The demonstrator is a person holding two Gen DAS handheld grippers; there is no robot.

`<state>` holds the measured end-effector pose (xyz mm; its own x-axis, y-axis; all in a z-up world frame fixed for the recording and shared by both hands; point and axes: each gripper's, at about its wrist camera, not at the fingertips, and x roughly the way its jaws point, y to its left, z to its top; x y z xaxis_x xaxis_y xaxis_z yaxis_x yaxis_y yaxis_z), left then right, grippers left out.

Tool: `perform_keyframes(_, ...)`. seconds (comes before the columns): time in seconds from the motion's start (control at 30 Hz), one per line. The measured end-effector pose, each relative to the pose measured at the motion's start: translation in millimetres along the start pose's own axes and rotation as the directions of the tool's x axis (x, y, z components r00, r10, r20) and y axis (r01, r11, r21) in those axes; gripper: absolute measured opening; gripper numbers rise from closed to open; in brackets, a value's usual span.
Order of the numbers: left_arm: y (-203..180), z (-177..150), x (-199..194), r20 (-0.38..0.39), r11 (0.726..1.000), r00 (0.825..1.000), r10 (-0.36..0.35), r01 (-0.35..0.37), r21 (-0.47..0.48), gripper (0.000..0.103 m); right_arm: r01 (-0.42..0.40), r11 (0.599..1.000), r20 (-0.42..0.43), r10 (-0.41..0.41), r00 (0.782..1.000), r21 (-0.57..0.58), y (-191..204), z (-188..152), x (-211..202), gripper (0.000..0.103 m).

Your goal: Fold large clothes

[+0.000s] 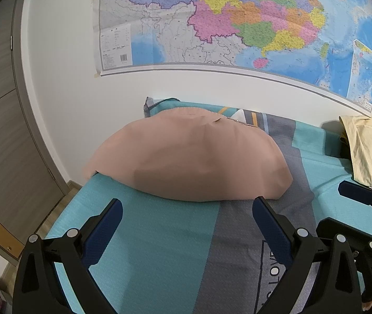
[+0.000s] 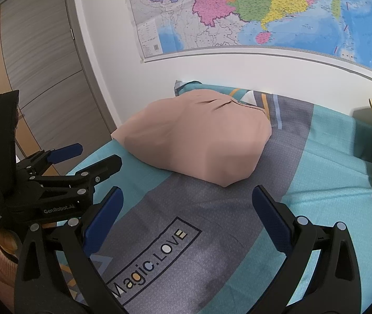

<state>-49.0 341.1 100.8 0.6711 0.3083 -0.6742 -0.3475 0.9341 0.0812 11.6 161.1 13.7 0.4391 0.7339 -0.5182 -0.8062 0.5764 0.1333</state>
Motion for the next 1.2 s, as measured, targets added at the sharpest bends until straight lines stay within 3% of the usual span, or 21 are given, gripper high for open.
perform_keyframes(1.2,-2.0,-1.5,0.5,-0.004,1.000,1.000,-0.007,0.007,0.001,0.096,0.000,1.000,0.008,0.000,1.000,0.009,0.2,-1.8,-2.1,0.097)
